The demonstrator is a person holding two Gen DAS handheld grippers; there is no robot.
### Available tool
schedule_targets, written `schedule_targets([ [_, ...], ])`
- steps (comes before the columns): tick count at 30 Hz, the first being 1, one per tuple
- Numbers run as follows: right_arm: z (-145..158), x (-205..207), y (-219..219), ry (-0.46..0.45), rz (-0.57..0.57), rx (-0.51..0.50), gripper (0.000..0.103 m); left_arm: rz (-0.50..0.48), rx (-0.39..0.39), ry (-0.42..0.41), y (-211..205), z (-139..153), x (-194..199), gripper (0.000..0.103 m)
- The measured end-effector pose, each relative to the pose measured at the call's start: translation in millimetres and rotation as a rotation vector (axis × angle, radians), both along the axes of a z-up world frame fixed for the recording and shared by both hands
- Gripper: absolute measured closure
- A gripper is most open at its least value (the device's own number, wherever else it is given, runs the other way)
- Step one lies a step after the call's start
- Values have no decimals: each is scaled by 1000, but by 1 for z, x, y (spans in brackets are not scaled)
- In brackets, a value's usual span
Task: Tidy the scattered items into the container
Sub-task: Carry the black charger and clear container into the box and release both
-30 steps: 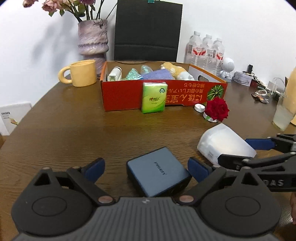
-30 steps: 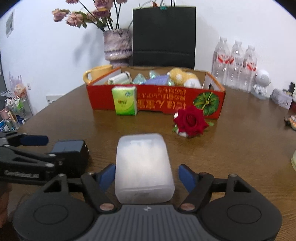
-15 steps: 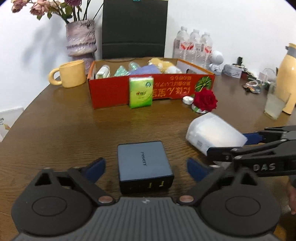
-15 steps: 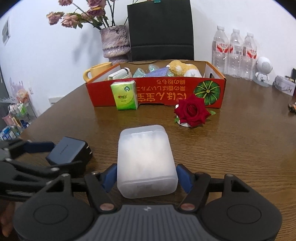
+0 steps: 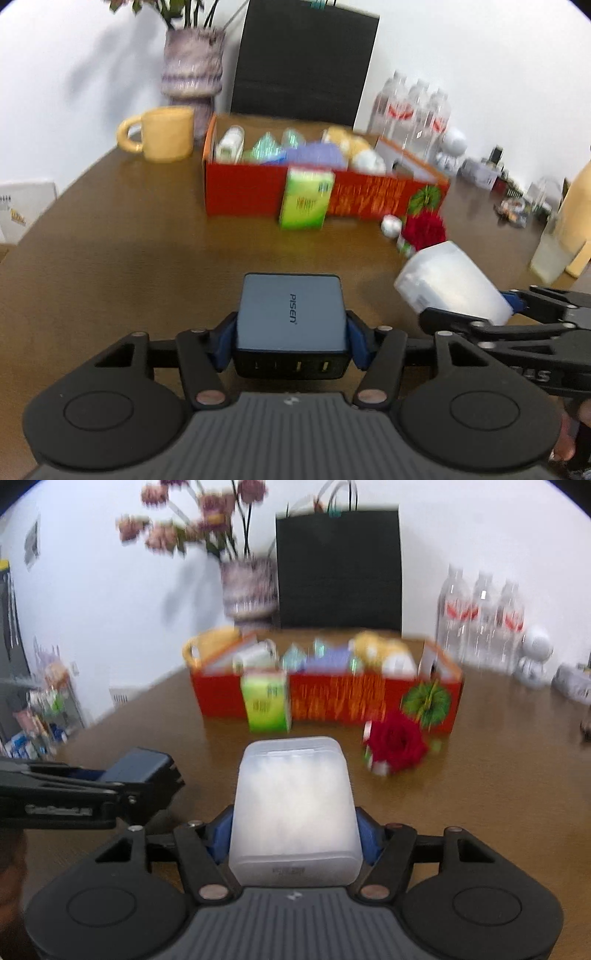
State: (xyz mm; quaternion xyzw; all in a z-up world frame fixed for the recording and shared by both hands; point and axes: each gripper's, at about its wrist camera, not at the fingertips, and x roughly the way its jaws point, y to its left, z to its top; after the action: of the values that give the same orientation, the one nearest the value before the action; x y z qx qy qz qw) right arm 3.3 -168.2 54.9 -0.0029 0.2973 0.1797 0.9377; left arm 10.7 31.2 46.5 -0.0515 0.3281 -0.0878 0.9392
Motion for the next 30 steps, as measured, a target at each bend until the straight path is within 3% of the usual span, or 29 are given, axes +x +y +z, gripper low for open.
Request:
schedule_targets([
  [4, 36, 27, -15, -98, -16, 7, 39, 19, -55, -84, 2, 43, 41, 43],
  [7, 56, 87, -35, -109, -80, 61, 39, 19, -80, -116, -7, 67, 92, 43],
  [11, 56, 175, -53, -35, -150, 140, 39, 29, -112, -42, -28, 69, 181, 43],
  [16, 27, 254, -62, 148, -205, 240, 39, 57, -244, 175, -39, 25, 249, 43],
  [20, 7, 266, -56, 186, -260, 162, 37, 102, -188, 246, -50, -1, 268, 42],
  [21, 8, 265, -56, 183, -257, 159, 31, 119, -169, 259, -52, -5, 272, 41],
  [23, 8, 263, -56, 177, -250, 154, 24, 118, -143, 224, -53, -3, 271, 36],
  [25, 8, 262, -56, 171, -243, 148, 22, 126, -116, 181, -50, 7, 266, 20],
  [27, 10, 260, -56, 168, -235, 140, 21, 116, -99, 128, -44, 22, 257, 14],
  [30, 21, 256, -48, 204, -198, 68, 21, 122, -20, 120, -43, 27, 238, 2],
])
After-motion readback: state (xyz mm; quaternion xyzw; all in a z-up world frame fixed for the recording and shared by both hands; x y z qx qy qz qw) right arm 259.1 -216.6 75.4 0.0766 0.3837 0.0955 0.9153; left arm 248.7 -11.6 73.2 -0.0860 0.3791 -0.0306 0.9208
